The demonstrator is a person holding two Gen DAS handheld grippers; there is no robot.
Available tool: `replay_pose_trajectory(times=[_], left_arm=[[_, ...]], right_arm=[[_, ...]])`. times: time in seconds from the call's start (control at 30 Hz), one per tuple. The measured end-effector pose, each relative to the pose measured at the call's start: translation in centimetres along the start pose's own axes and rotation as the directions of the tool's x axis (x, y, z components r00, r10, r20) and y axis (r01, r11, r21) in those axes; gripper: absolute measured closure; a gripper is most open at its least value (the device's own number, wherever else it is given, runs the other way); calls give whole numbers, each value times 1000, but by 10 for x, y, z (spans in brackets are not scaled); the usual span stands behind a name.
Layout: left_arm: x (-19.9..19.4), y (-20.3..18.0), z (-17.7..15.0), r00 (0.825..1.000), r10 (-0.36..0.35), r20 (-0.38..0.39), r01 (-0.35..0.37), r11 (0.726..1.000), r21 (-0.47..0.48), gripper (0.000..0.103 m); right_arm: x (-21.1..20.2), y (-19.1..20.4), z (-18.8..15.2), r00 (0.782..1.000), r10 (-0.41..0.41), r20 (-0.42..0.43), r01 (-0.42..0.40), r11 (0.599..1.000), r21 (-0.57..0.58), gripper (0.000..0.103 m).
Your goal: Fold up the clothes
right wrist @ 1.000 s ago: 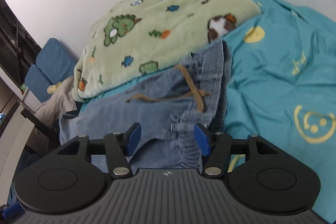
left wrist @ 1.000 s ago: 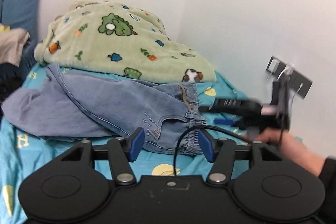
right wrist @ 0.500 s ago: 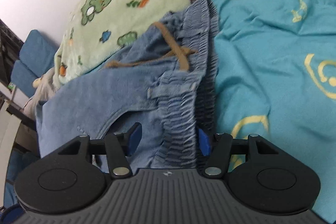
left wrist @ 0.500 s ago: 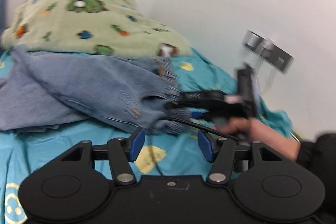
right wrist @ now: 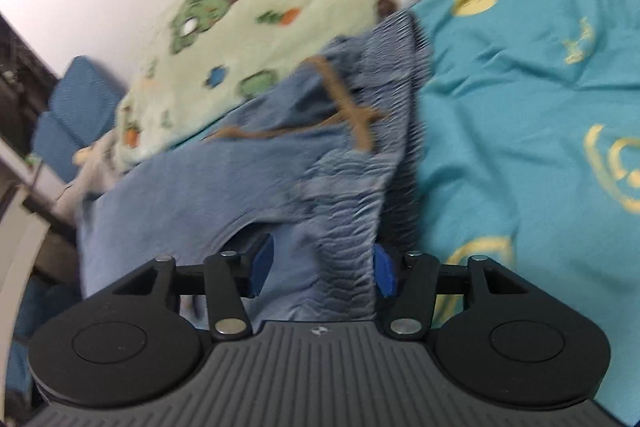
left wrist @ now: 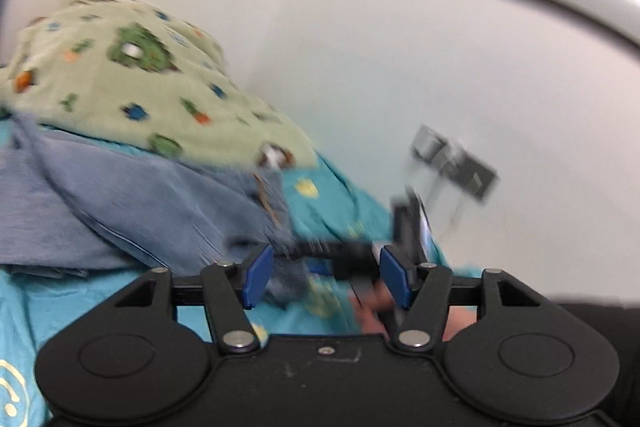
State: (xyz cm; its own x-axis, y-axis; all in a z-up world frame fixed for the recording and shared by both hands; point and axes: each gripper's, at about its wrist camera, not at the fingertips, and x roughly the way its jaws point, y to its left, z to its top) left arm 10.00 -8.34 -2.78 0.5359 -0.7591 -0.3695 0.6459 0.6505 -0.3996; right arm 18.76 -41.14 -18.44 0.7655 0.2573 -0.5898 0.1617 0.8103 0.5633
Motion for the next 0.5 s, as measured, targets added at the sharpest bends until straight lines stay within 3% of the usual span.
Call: replay_pose_trajectory(times=[0.07,0.1,0.13,0.23,0.27,0.5], left_arm=[[-1,11,2,999,37,24,-36,998,-52,46],[-2,16,4,998,56,35,-53,995,-79,46],[-3,21,5,996,75,45,-70,992,-105,46],[-5,37,9,988,135,74,-119,975,-186,46],[-5,42,10,985,155,82,-134,968,-212,46],[-10,79,18,946,298,125,-227,889,-398,47]], right_arm=[[4,4,-7,999,-28,-46,27,999,-27,47],[7,3,-12,997,-48,-68,47,999,-23,56],[9,1,-15,995,-60,-82,59,998,-19,57],[-8,2,-7,998,-53,-24,52,998,-32,66],[-17,4,-1,999,-50,7,50,998,-39,95],[-82,13,38,974,-25,226,43,996,-77,95]])
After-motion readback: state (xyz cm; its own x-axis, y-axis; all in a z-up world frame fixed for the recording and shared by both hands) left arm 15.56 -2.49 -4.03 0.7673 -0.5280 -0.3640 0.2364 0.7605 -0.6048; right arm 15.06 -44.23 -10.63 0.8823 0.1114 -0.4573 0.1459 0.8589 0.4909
